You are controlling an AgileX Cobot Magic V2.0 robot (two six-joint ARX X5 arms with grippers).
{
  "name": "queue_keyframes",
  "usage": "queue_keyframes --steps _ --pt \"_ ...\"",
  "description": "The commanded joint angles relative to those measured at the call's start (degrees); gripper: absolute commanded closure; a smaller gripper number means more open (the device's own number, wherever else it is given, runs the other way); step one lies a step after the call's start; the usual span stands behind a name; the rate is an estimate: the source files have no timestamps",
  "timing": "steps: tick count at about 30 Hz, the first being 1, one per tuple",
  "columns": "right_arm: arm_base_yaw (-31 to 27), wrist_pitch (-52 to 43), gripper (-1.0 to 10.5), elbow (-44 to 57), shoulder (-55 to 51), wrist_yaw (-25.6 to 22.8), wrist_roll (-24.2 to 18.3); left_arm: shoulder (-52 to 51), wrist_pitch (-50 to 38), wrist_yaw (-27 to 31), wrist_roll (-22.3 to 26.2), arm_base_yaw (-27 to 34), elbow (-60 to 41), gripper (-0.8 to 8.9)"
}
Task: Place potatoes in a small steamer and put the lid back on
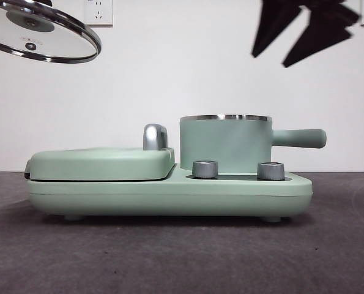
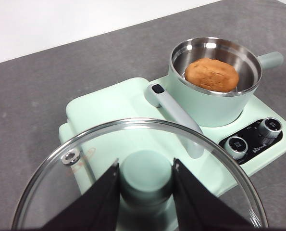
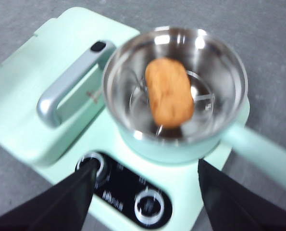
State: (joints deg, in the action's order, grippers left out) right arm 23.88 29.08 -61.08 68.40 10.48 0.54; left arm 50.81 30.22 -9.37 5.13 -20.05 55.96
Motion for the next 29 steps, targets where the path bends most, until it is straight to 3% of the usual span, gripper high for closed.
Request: queue_keyframes --steps 1,11,22,29 --pt "0.24 -1.99 6.2 5.99 -4.96 -0.20 1.46 0.39 -2.49 -2.49 0.22 -0.26 0.85 8.00" --pt "0.24 -2.97 6.2 19.28 -20.46 -0.02 2.73 4.87 -8.24 -5.29 0.57 -2.95 0.87 8.00" --pt "0.24 -2.86 6.2 20.81 -28.52 -0.24 3.30 17.51 -28.04 -5.60 -0.70 -9.70 1.46 7.99" --pt "0.24 -1.49 6.2 20.81 -30.77 -0.20 3.43 28.59 -32.87 -4.57 -1.62 -12.31 7.61 7.99"
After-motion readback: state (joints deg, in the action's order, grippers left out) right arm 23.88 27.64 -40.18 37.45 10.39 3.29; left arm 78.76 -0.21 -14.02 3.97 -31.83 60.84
